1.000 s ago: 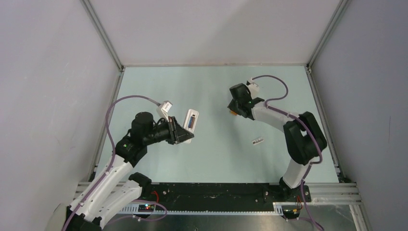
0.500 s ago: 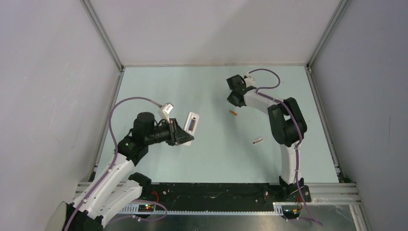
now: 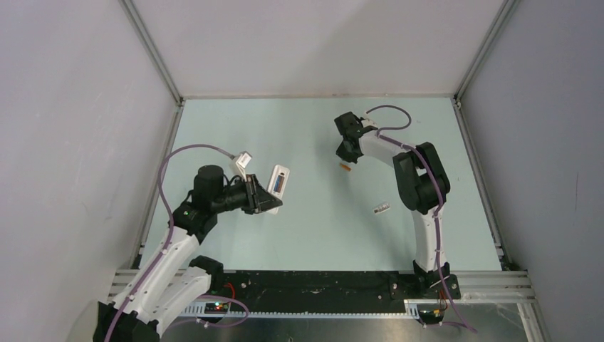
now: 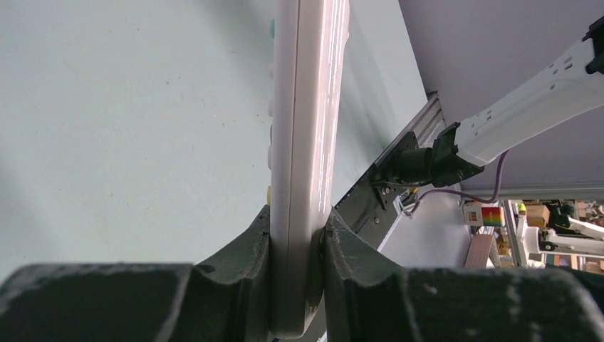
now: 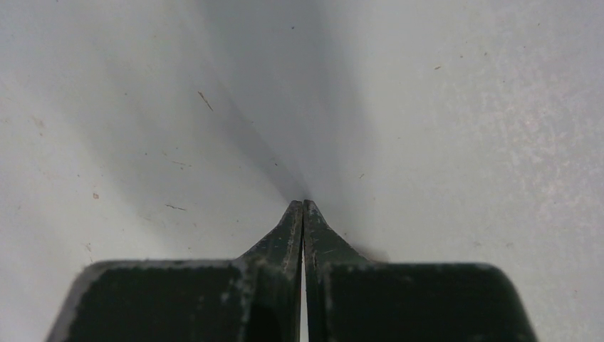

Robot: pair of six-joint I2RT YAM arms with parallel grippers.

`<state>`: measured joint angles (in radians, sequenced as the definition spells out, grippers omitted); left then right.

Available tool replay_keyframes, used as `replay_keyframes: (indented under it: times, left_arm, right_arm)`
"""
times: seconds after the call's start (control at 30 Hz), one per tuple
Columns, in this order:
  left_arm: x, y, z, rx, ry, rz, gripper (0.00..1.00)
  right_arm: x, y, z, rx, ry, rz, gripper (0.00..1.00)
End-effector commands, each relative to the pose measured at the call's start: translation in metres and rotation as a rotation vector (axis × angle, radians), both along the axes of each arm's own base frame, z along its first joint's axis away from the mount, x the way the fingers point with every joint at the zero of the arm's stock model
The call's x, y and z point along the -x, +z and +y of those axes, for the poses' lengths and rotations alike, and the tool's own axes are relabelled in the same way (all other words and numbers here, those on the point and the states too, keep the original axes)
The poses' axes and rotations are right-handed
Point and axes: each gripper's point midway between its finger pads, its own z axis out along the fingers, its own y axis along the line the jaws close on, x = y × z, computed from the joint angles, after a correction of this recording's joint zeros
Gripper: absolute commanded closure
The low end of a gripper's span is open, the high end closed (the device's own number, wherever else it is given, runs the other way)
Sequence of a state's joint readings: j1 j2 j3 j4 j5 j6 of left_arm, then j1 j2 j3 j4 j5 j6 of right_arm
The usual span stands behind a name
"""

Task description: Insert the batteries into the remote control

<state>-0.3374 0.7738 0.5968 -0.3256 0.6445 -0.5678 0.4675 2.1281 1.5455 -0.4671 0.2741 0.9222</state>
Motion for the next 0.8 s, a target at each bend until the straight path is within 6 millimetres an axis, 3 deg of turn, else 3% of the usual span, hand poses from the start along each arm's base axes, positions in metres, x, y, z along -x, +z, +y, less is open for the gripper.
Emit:
replay_keyframes:
  times: [0.0,0.47,0.67,0.77]
  left_arm:
    - [-0.002,0.012,0.001,0.022,-0.02,-0.065,1.0]
    - [-0.002,0.011,0.003,0.028,-0.015,-0.055,1.0]
    - [-0.002,0.012,0.003,0.031,-0.014,-0.056,1.0]
    - [-0.002,0.011,0.003,0.031,-0.015,-0.054,1.0]
  right_arm:
    - [0.028,-0.008,-0.001,0.043,0.05,0.1,0.99]
    - [0.079,0.009,0.006,0.108,0.164,0.143,1.0]
    - [0.081,0.021,0.007,0.102,0.167,0.127,1.0]
    - [0.083,0.036,0.002,0.101,0.122,0.103,0.98]
